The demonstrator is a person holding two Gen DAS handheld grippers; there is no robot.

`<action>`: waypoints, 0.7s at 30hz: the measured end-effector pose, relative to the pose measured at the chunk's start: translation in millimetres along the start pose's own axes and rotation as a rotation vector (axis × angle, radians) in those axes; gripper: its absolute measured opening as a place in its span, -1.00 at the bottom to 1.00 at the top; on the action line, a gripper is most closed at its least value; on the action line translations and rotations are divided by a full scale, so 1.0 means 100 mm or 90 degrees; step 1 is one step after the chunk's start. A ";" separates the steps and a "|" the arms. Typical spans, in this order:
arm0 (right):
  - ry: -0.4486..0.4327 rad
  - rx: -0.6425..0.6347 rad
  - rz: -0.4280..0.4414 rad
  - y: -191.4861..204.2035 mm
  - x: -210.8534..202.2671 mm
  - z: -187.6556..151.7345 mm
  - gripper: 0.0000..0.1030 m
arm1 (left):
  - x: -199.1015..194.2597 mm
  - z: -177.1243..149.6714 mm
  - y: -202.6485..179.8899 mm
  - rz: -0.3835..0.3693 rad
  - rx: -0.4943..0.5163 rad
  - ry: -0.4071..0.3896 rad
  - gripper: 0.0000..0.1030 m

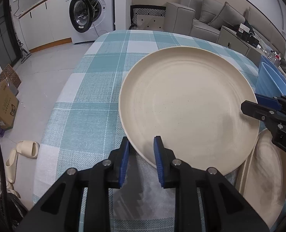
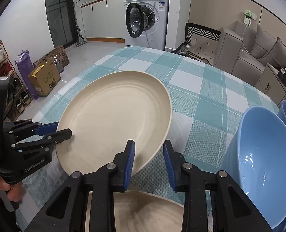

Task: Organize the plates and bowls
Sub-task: 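Lift the cream plate with the left tool and carry it over the plate stack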

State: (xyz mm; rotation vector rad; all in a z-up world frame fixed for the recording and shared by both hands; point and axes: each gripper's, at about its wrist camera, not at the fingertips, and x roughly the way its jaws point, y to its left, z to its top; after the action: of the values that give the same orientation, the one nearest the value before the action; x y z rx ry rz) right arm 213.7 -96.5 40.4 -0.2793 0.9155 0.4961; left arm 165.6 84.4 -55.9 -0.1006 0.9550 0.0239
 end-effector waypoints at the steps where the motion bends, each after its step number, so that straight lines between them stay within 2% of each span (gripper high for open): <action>1: -0.001 0.000 0.001 0.00 0.00 0.00 -0.45 | 0.00 0.00 0.00 0.000 -0.001 0.000 -0.55; 21: -0.043 -0.003 -0.011 0.02 -0.23 0.02 -0.47 | -0.20 0.03 0.01 -0.002 -0.011 -0.047 -0.55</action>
State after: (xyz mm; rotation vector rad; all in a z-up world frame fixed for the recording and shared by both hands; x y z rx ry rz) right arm 202.3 -100.3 60.2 -0.2721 0.8452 0.4892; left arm 156.2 85.8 -38.1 -0.1168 0.8815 0.0328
